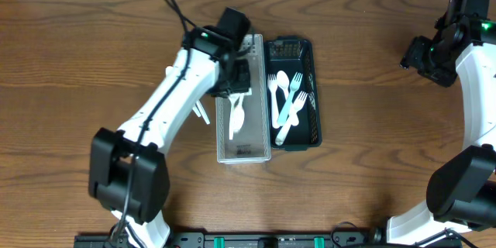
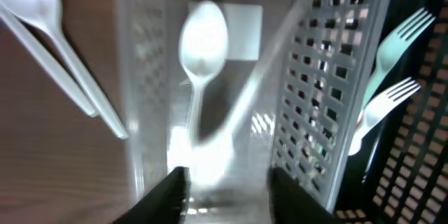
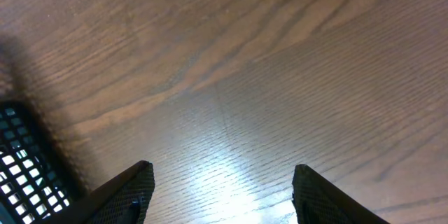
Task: Pack container
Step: 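Place the second spoon in the white basket and release, then grasp the third white spoon with the left gripper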
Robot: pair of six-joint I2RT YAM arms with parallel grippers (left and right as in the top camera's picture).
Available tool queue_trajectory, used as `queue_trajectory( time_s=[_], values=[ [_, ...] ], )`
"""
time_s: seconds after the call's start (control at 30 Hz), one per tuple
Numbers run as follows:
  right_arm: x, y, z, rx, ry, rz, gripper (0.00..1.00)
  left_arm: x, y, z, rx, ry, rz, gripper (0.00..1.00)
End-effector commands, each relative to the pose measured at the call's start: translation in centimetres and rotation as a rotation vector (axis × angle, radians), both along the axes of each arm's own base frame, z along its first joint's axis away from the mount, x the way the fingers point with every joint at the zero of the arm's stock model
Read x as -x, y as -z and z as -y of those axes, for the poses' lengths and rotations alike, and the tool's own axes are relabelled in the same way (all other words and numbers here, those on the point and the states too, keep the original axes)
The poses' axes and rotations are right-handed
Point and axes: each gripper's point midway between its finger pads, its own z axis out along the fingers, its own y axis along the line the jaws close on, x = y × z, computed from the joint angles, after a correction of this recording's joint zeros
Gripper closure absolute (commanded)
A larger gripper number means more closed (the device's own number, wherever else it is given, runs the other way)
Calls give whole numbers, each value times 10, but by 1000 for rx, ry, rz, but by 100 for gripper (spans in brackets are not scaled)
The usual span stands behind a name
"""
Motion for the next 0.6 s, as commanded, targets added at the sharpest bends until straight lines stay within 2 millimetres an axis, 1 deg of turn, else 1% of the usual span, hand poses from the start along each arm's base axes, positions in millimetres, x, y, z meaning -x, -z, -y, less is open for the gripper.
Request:
queue_trajectory(
  time_s=[0.0,0.03,0.07,0.13,0.2,0.27,0.3,0.33,0.4,0.57],
  values=[
    [1,1,-1,9,-8,-6,33,-14,-53,-24,48,-52,129,42],
    [1,1,-1,9,-8,-6,33,-15,-60,-35,48,-67,148,36],
    [1,1,-1,9,-7,-6,33,-17,-66,-46,45,-86,163,32],
    [1,1,-1,10,-7,-4,33,-21,-71,-79,8,-163,177,31],
    [0,1,-1,10,-7,0,33,-24,-69,-106,-28,-230,169,31],
    [-1,0,-1,11,-7,4,32,-28,-59,-126,-37,-281,146,32],
    [-1,0,0,11,-7,5,32,-29,-54,-132,-42,-296,133,33],
    [-1,0,0,12,-7,5,33,-30,-46,-138,-48,-310,111,37],
    [-1,0,0,12,-7,6,33,-32,-31,-143,-57,-324,73,47],
    [-2,0,0,13,-7,9,32,-43,14,-142,-73,-345,-18,51]
  ],
)
